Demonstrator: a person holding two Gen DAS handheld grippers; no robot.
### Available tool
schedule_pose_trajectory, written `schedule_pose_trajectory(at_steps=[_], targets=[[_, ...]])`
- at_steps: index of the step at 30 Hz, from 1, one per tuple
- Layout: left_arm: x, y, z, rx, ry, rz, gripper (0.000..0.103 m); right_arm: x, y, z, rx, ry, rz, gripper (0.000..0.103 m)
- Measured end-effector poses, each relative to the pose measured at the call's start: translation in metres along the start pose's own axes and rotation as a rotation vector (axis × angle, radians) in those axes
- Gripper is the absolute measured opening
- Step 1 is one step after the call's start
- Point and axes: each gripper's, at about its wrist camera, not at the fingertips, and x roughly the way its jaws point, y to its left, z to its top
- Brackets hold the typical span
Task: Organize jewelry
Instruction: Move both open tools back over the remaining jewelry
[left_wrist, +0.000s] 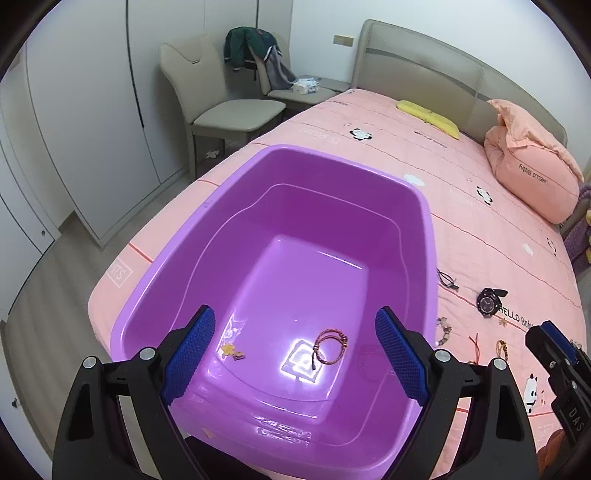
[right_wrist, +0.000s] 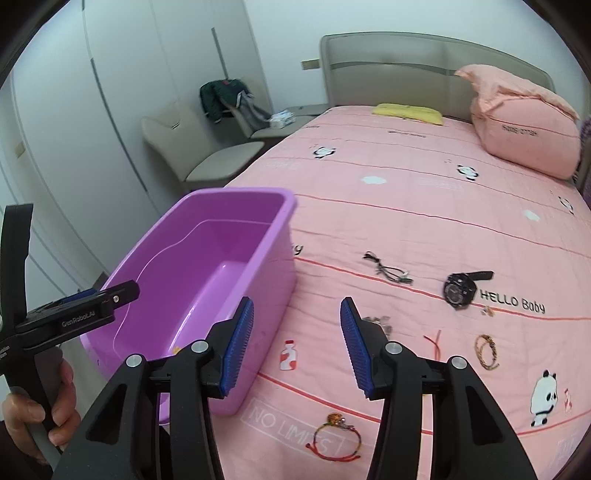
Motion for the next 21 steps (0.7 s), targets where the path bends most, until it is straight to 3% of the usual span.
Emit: schedule_pose_trajectory(at_steps=[12,21], targets=[[-0.029,-0.038,-0.008,0.082,-0.032,-0.035,0.087,-0.04,-0.044,-0.007,0.094,-0.058,-0.034,0.047],[-0.039,-0.073,-0.028,0.122,-0.017,-0.07,0.087,-0.068,-0.079,-0.031,0.134,-0.072,-0.061,0.049]])
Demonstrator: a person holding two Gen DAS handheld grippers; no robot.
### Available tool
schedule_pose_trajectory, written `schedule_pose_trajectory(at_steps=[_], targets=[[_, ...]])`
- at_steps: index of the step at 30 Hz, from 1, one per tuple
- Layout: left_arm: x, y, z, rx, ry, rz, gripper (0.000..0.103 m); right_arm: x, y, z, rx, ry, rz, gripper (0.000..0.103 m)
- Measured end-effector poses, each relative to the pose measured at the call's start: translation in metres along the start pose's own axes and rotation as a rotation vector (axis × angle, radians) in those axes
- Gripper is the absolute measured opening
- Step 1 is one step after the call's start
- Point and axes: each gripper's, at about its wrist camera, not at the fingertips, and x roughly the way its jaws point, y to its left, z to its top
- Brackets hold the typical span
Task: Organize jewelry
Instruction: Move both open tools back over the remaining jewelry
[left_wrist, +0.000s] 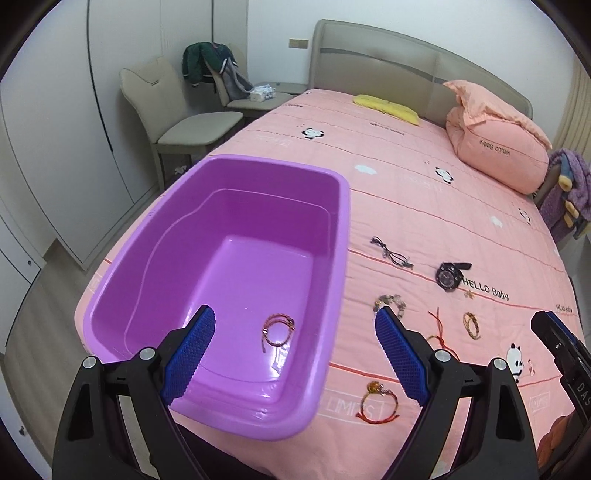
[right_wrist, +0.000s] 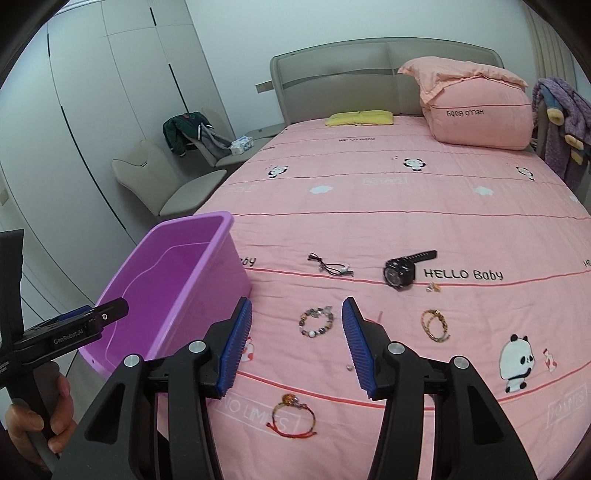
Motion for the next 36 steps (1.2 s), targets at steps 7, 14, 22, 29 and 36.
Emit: schedule_pose_trajectory(at_steps=[7,14,22,29,36], targets=[[-0.009,-0.037,-0.022,0.07,0.006,-0.037,0.087,-0.02,-0.039,-0.025,0.038,0.011,-0.053,0.049],[-0.006,-0.069,-0.051,0.124,0.037,-0.109,0.088,-0.037,-0.083,-0.061,0.074,0.025,-0.139,0.051],[0.028,-0.091,-0.093,0.14,0.114,-0.119,0.089,-0.033,-0.136,-0.109,0.155,0.09,-0.23,0.051],[0.054,-0.101,-0.124,0.153,0.153,-0.108,0.089,-0.017,-0.165,-0.143,0.187,0.142,-0.271,0.051],[0.078,-0.098,-0.139,0.144,0.177,-0.096,0.089,0.008,-0.169,-0.155,0.163,0.16,-0.258,0.051]])
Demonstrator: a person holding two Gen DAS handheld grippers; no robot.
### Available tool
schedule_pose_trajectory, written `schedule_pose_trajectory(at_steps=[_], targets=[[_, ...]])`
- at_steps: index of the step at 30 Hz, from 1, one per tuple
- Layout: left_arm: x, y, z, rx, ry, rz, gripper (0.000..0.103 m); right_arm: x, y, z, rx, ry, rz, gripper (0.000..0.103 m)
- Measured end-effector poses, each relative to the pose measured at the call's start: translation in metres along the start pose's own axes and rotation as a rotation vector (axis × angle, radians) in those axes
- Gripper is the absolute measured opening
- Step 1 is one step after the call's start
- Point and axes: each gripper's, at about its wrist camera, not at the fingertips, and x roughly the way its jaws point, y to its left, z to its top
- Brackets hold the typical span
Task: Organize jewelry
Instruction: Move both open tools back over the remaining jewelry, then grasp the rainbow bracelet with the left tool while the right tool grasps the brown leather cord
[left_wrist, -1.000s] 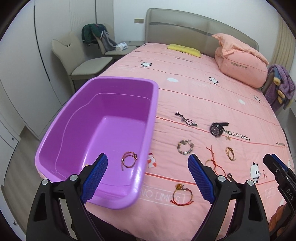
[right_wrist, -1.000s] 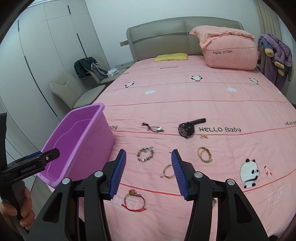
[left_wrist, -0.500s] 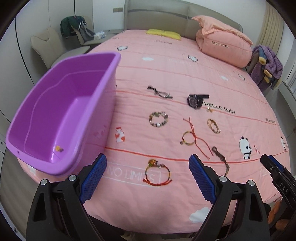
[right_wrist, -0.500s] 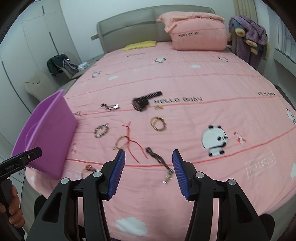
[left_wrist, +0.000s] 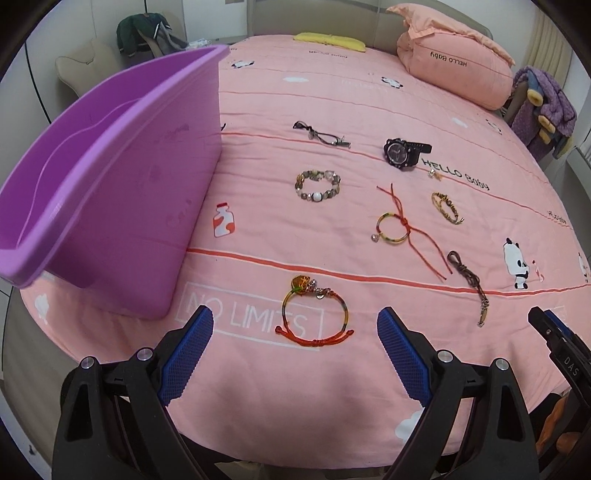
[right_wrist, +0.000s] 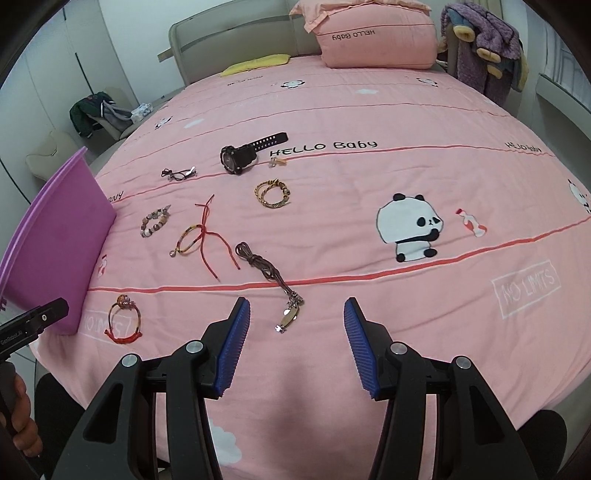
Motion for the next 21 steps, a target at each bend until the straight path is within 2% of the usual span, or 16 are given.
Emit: schedule_pose_trajectory(at_steps=[8,21], targets=[[0.032,0.011,-0.007,-0.042,0.048,0.01,0.089,0.034,0.013,0.006,-0.05,0.023,0.029,0.051],[0.079,0.012,-0.011,-0.034,0.096,0.043,0.089,0.076,0.019,0.01,-0.086,0.072,0.04,0.051]])
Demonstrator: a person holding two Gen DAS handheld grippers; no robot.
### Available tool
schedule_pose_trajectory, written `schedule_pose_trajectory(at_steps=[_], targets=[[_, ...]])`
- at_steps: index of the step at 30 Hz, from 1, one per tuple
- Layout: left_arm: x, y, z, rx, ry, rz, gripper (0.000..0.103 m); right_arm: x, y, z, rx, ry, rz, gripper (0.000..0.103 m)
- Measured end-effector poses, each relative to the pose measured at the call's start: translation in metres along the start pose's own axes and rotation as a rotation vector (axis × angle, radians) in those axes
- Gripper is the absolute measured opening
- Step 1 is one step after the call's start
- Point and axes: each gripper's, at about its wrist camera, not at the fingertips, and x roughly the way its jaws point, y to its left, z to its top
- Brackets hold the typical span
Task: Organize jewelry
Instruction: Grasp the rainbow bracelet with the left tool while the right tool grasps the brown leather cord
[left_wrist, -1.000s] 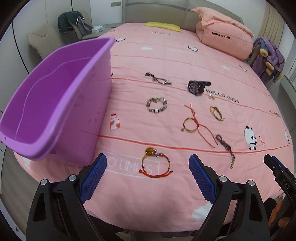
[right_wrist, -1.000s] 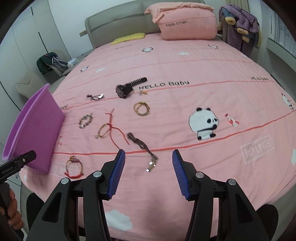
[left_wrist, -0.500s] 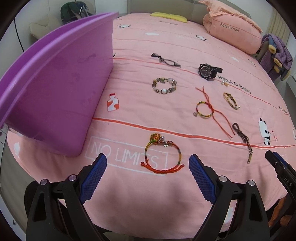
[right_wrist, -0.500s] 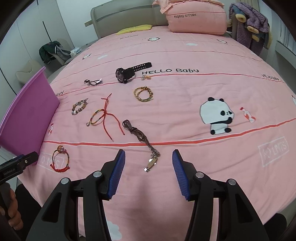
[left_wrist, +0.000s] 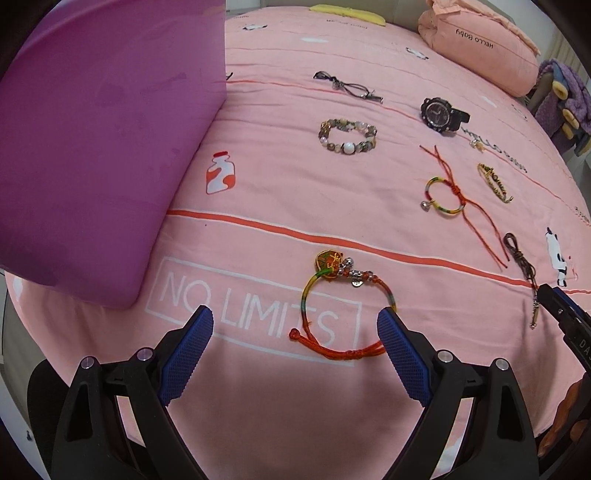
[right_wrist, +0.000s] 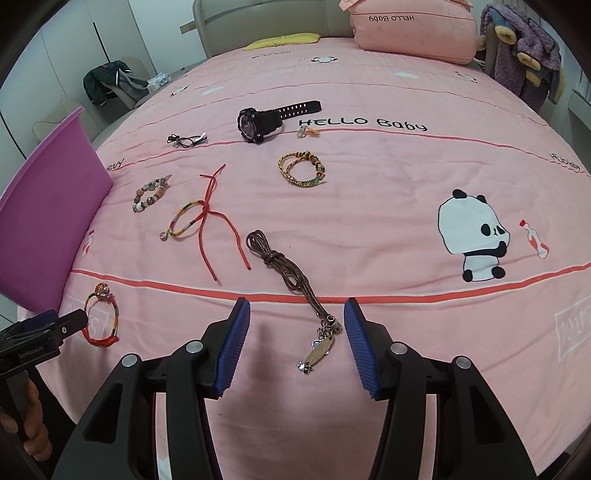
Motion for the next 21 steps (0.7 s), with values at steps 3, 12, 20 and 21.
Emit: schedule_pose_trajectory(at_steps=[3,12,20,21], targets=[[0.007,0.0,0.001,0.002,0.005,0.0,0.089,0.006,0.0,0.002,-0.007,0.007,-0.01,0.051],[0.022,0.0,0.002,-0.004,0.017,-0.002,0.089,0.025,0.0,0.008,-0.027,0.02,-0.034,0.051],[0.03,-0.002,0.002,0.001,0.019,0.005,0.089,0.034,0.001,0.01,-0.045,0.021,-0.047,0.051],[0.031,-0.002,0.002,0.002,0.019,0.007,0.089,0.035,0.001,0.009,-0.048,0.023,-0.049,0.051]])
